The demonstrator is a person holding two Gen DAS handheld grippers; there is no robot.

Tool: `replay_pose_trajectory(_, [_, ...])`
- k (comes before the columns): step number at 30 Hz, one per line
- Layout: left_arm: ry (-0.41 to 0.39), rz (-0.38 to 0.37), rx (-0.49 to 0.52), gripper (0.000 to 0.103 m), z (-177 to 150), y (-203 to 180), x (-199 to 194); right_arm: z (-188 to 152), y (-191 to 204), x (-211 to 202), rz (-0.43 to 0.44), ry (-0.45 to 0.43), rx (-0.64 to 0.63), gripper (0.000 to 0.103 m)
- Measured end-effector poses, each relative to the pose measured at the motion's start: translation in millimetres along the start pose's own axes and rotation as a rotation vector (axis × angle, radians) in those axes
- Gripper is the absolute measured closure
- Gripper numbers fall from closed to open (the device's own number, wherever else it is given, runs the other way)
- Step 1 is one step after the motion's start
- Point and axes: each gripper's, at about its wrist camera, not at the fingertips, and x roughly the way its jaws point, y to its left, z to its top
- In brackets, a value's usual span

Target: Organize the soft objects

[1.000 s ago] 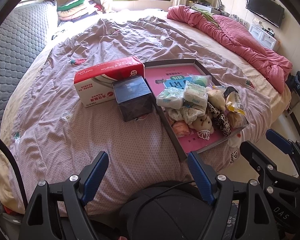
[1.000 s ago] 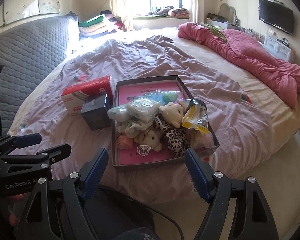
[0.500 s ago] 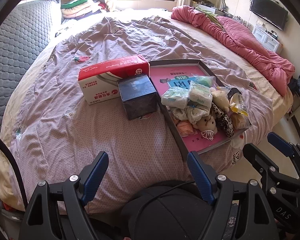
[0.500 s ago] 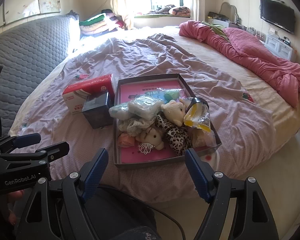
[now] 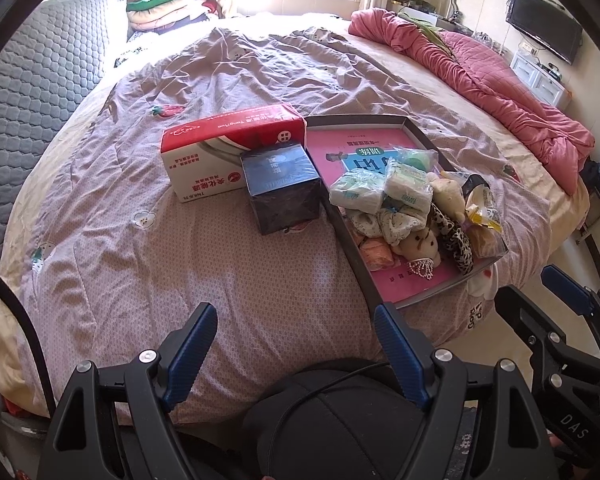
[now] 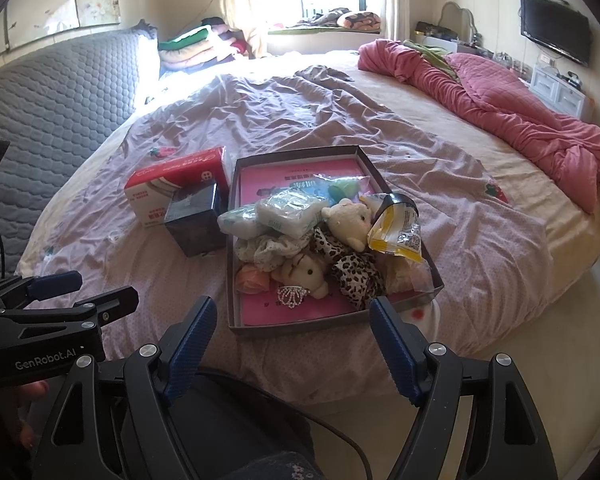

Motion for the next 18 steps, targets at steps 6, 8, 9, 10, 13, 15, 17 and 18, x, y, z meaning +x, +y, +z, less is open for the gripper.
replay_pose_trajectory(6, [0.006, 0.017, -0.011, 0.023, 0.3, 1.6, 3.1, 0.6, -1.0, 0.5, -0.001, 0.004, 0.003, 0.023])
replay_pose_trajectory(8, [0.010, 0.019, -0.013, 0.023, 0.3, 2.6, 4.6, 0.8, -1.7, 1.0, -0.001, 0.005, 0.006, 0.023])
replay_pose_trajectory(9, [0.012, 0.021, -0.015, 0.023, 0.2, 2.9, 5.4, 0.8, -2.0, 1.6, 0.000, 0.006, 0.007, 0.023])
replay_pose_trajectory(10, [0.014, 0.021, -0.016, 0.023, 0.0, 3.1, 6.2, 0.7, -2.4, 2.1, 0.001, 0.008, 0.008, 0.023])
replay_pose_trajectory(13, [0.025, 0.031, -0.014, 0.023, -1.0, 3.2, 10.5, 0.7, -3.6, 4.5, 0.006, 0.014, 0.011, 0.023])
replay_pose_trajectory(15, [0.027, 0.038, -0.014, 0.023, -1.6, 3.7, 13.6, 0.6, -3.6, 6.4, 0.009, 0.017, 0.012, 0.023])
replay_pose_trajectory(17, [0.025, 0.040, -0.014, 0.023, -2.0, 5.2, 16.5, 0.1, -4.5, 9.0, 0.015, 0.023, 0.013, 0.023])
replay_pose_trajectory(18, [0.023, 0.039, -0.019, 0.023, -2.2, 7.3, 18.3, 0.2, -5.3, 10.3, 0.016, 0.025, 0.014, 0.023])
